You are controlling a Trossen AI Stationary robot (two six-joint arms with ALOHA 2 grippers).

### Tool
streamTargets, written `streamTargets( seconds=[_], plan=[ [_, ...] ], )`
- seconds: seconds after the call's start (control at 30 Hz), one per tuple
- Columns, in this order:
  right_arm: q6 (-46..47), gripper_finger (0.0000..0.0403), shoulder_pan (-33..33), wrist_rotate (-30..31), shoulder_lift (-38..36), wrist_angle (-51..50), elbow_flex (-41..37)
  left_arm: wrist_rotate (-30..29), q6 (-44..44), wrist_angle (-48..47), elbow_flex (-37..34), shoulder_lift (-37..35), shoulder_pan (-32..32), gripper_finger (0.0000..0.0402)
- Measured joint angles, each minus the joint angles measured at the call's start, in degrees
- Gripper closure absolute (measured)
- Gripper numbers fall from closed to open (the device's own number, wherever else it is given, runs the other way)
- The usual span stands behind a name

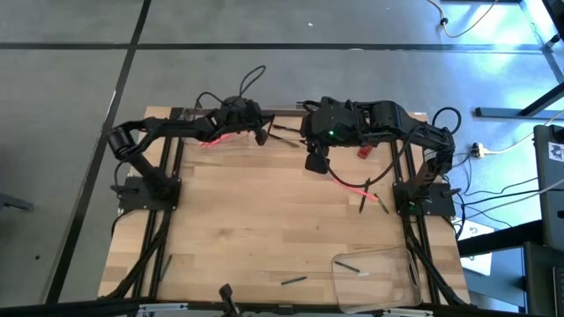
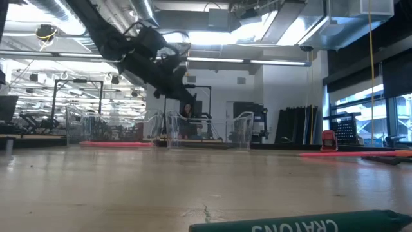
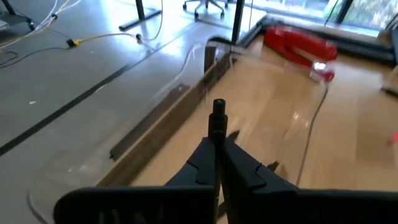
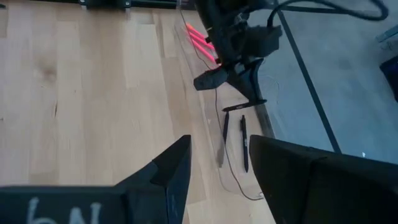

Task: Sort crayons/erasers/pens/pencils in bins
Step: Put the black pen into the top right transparent bin

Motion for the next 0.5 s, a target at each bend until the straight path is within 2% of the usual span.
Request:
streamTargets(
  seconds=[0.17, 0.33, 0.5],
  plan=[
    [-0.1, 0.0238, 0.0, 0.0, 0.0, -0.1, 0.0, 0.0, 3.0, -0.2, 0.0, 2.2, 0.0, 0.0401],
    [-0.1, 0.0238, 0.0, 0.0, 0.0, -0.1, 0.0, -0.9, 1.5, -0.3, 0.0, 2.9, 0.0, 0.04],
    [-0.1, 0.0238, 0.0, 0.0, 0.0, -0.1, 0.0, -1.3, 1.9, -0.2, 0.0, 2.9, 0.0, 0.0382]
  ],
)
